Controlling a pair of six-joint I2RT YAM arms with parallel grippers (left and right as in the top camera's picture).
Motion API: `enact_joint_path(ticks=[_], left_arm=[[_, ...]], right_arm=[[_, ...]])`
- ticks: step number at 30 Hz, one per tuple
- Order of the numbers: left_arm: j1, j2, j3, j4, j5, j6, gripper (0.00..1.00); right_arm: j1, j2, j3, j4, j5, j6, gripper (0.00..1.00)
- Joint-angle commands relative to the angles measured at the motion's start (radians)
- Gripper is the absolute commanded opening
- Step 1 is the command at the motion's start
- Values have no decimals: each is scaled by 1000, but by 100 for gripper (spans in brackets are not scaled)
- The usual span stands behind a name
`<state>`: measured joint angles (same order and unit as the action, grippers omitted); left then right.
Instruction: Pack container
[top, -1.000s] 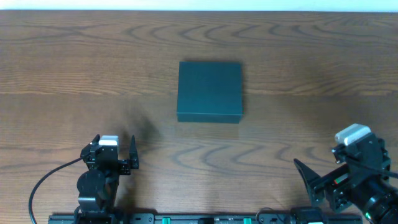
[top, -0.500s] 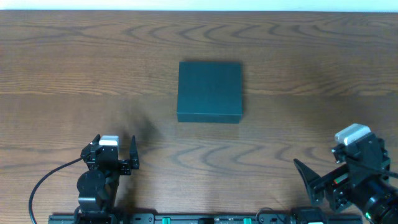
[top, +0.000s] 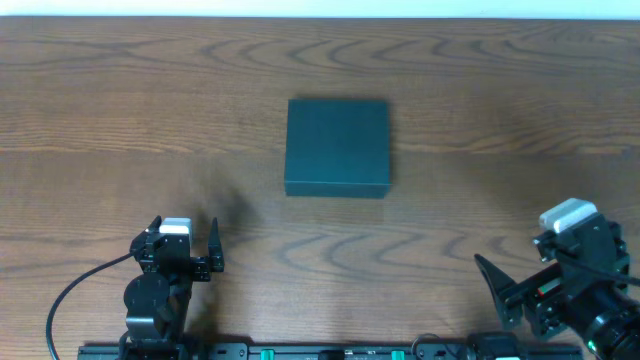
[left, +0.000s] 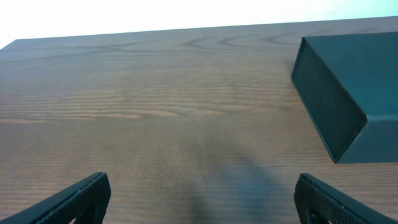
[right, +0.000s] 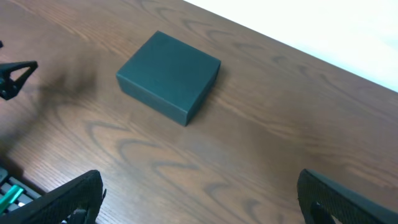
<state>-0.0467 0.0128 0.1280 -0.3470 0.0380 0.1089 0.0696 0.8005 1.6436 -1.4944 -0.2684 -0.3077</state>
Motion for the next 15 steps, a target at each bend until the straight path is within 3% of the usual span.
enact_joint_path(ticks=[1,15], left_arm=[[-1,-8,-24,1,6,14,95],[-1,-8,-24,1,6,14,95]], right_arm=[[-5,-39,-43,38,11,-22,99],[-65,-640,-779,480,-54,-18,99]])
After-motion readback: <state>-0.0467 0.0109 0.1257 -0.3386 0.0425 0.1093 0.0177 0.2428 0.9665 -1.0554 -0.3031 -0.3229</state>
